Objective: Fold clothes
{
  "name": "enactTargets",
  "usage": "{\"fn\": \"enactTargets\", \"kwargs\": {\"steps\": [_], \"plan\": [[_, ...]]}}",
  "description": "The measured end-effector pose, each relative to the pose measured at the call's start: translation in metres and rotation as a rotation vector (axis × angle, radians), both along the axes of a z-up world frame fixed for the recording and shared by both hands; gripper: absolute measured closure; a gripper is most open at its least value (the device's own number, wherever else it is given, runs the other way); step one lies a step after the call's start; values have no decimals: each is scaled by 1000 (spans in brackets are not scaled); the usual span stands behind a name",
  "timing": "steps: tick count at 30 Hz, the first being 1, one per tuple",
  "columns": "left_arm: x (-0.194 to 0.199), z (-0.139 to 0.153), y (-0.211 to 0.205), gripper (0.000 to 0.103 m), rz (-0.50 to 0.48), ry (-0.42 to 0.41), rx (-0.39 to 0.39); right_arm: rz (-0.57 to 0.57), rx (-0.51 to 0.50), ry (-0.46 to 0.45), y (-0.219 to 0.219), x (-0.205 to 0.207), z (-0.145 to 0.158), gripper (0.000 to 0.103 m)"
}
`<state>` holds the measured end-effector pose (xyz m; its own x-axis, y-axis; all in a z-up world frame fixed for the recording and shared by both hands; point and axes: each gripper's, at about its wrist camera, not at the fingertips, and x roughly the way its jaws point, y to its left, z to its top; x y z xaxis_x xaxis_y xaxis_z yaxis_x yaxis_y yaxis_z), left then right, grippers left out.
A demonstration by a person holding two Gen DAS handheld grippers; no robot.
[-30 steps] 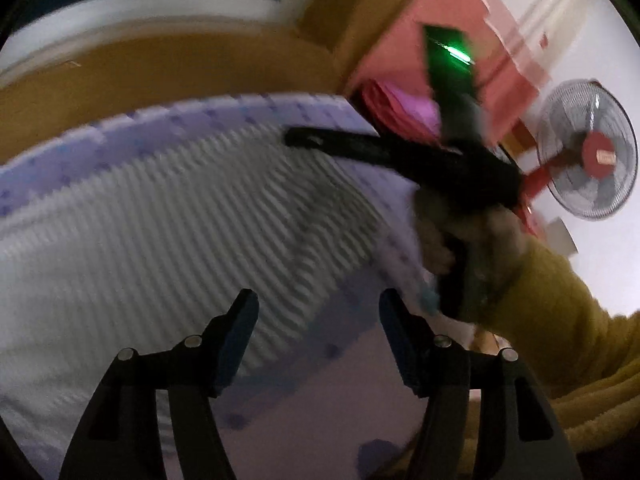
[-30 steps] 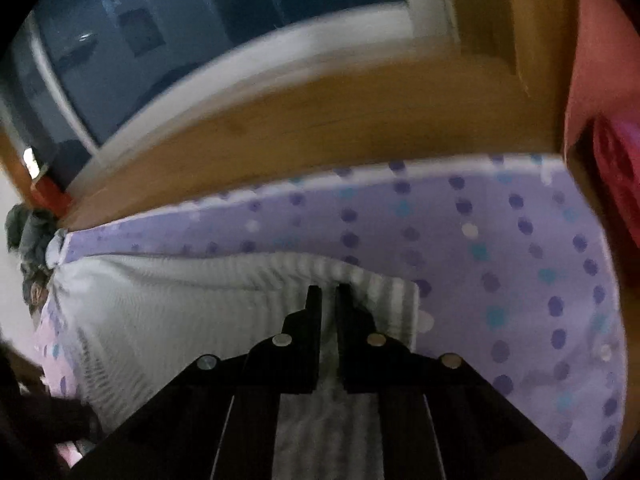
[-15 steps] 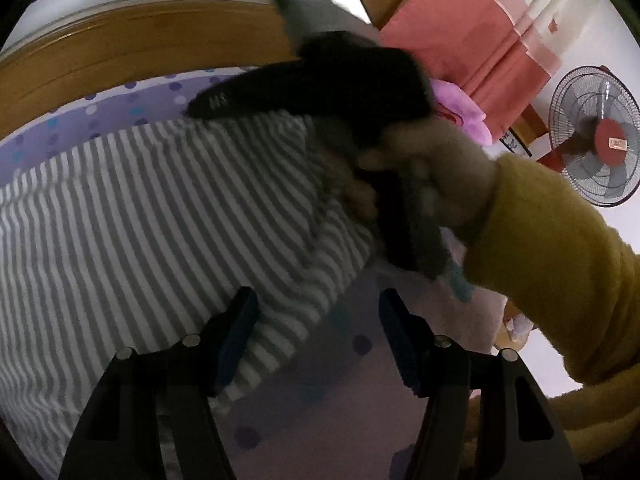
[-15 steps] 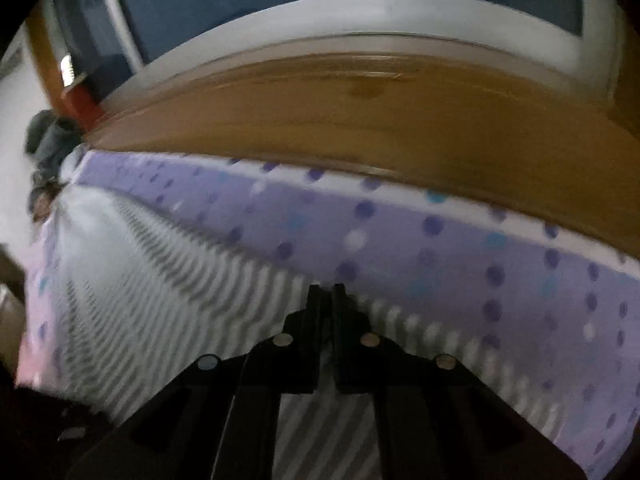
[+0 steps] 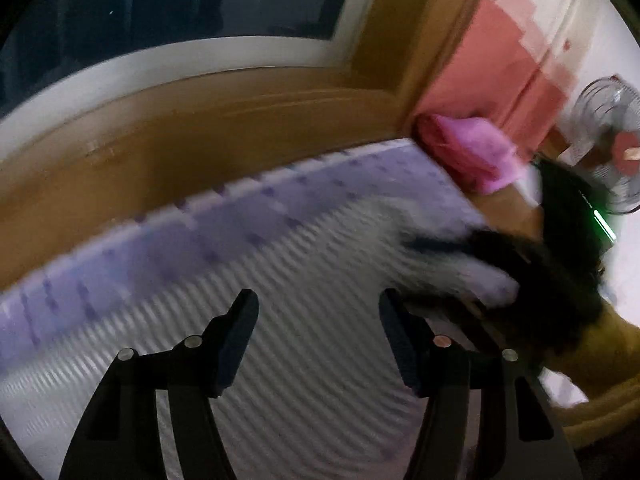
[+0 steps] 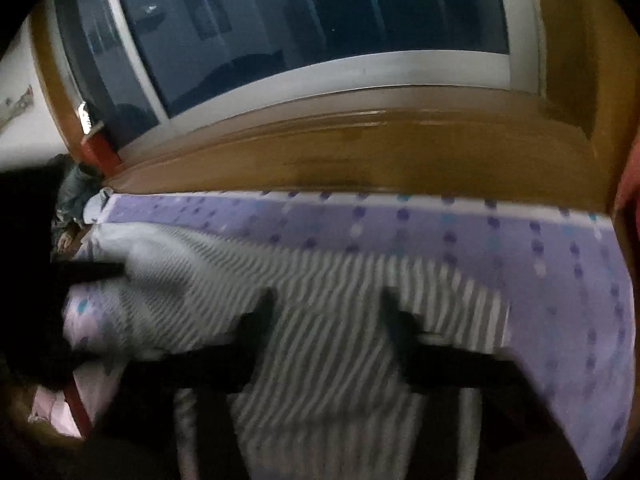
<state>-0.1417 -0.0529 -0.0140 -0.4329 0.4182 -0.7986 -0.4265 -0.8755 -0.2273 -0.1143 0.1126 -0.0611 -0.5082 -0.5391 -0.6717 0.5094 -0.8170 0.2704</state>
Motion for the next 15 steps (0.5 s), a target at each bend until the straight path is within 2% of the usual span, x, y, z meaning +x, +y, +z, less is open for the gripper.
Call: {"fn": "enactTargets", "kwargs": {"steps": [4,7,9,14,15], "plan": [[-40,-25,4,40,-13,-26,-149,-8,69,25,-15,23,-17,41],[-44,-43,23,41,-16,34,-285,-22,153,5,-27,26,-34,41],[-46,-55,35,40,-17,75,-376,-33,193,6,-28,29,-36,46],[-64,-54,26,39,72,40,-352,-7,331,10,-21,51,-34,49],[-64,-52,25,43,73,44,-363,-7,338,-1,-19,54,-33,49]]}}
